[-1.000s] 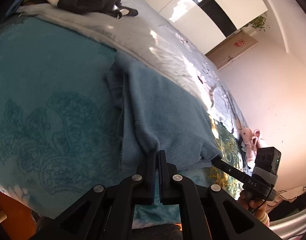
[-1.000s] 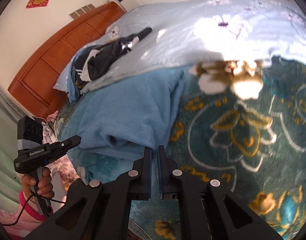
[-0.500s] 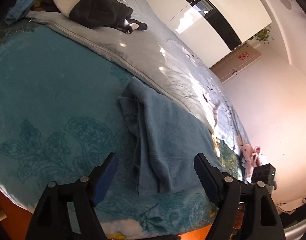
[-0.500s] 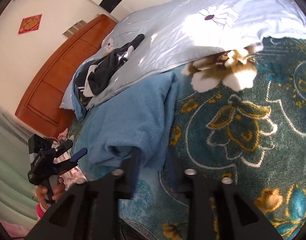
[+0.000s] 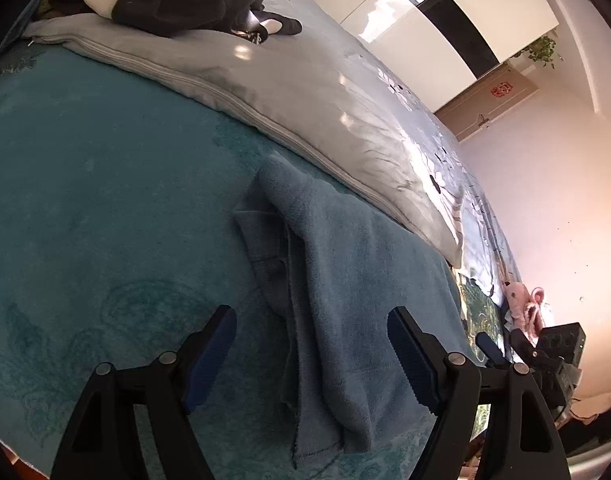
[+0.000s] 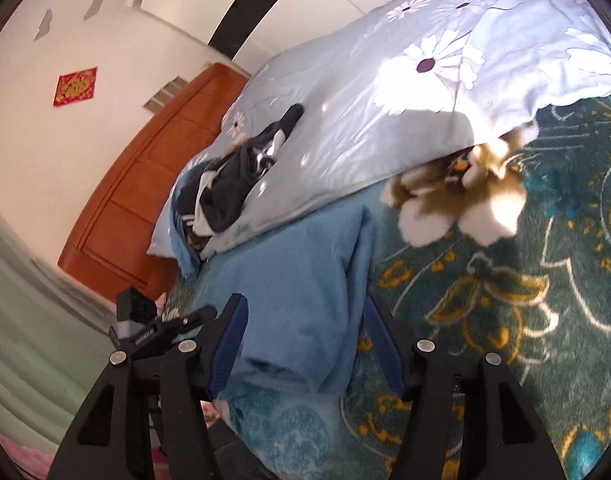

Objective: Fold clothes
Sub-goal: 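Grasp the folded sweatshirt with both grippers from its sides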

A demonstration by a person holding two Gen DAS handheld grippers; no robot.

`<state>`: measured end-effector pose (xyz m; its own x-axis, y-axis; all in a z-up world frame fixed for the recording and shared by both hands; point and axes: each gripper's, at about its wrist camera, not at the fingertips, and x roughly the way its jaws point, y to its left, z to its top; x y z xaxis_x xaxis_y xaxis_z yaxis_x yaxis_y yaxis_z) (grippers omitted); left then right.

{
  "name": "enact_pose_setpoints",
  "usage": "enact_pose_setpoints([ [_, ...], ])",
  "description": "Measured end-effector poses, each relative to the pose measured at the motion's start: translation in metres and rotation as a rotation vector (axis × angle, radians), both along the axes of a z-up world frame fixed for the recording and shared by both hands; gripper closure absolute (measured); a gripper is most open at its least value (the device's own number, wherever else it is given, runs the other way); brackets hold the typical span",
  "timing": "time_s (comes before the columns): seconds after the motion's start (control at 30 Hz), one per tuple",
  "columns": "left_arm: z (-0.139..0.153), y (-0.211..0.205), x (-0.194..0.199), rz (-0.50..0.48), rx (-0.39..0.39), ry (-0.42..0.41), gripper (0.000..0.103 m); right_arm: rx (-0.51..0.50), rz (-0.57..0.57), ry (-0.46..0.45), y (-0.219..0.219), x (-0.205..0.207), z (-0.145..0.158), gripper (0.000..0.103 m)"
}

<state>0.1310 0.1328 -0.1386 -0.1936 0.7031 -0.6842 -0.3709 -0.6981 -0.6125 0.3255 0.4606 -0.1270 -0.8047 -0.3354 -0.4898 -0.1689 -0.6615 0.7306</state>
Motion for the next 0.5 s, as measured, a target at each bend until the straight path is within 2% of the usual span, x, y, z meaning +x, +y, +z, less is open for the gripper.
enact_pose_setpoints([
  [0.1,-0.005,0.009,-0.001,-0.013,-0.01,-0.019,0.022,0.0,-0.005,-0.099,-0.001,-0.017,-0.015,0.041],
  [0.2,-0.006,0.016,0.0,-0.023,-0.029,-0.003,0.02,-0.023,0.033,-0.132,-0.011,-0.034,-0.029,0.041],
  [0.3,-0.005,0.02,0.0,-0.024,-0.021,0.0,0.019,-0.037,0.025,-0.124,-0.017,-0.044,-0.033,0.041],
  [0.47,-0.009,0.023,0.005,-0.04,0.044,-0.024,0.02,-0.027,0.041,-0.124,-0.029,-0.053,-0.032,0.039],
  [0.5,-0.009,0.022,0.006,-0.038,0.063,-0.033,0.026,-0.052,0.042,-0.118,-0.029,-0.053,-0.033,0.041],
])
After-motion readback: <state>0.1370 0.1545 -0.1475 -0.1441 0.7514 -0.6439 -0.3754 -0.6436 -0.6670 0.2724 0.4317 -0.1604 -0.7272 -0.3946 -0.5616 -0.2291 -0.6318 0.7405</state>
